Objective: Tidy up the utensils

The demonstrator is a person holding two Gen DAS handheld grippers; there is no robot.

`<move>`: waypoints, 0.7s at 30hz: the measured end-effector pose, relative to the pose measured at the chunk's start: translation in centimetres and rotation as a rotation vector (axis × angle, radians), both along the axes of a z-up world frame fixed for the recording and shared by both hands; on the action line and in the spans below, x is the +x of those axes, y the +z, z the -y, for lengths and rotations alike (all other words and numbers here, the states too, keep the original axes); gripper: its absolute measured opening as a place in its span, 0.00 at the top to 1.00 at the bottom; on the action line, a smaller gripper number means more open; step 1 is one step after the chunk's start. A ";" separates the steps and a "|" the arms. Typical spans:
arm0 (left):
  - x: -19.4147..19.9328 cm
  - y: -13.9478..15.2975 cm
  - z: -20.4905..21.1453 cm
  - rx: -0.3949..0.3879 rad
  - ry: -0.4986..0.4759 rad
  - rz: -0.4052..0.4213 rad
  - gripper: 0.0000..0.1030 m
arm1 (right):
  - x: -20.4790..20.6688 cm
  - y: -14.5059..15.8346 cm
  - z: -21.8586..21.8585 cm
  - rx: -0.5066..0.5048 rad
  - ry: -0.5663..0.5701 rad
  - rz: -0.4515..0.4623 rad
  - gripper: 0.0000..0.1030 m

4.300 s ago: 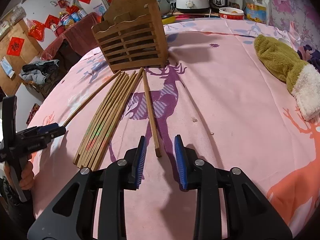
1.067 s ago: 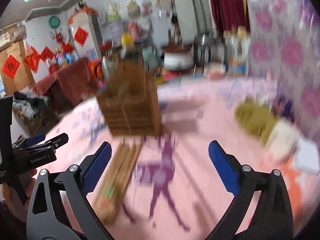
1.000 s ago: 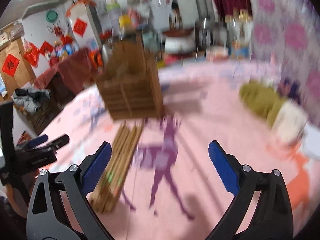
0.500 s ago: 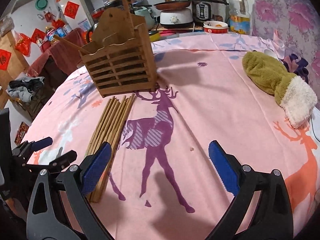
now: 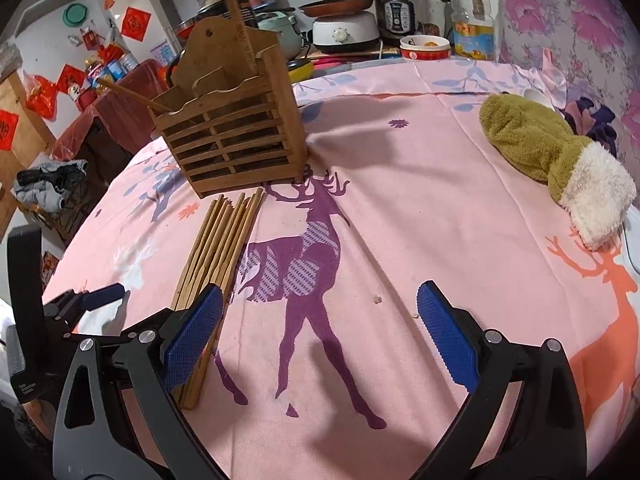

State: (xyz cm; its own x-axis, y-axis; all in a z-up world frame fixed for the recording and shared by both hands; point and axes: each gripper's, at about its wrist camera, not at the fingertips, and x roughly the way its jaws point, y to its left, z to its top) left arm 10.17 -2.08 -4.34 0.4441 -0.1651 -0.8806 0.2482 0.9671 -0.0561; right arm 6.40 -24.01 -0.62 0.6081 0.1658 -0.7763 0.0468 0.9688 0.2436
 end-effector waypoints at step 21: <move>2.1 1.5 -7.1 -0.089 0.241 0.002 0.05 | -1.1 -1.4 -6.7 -0.142 0.295 -0.032 0.09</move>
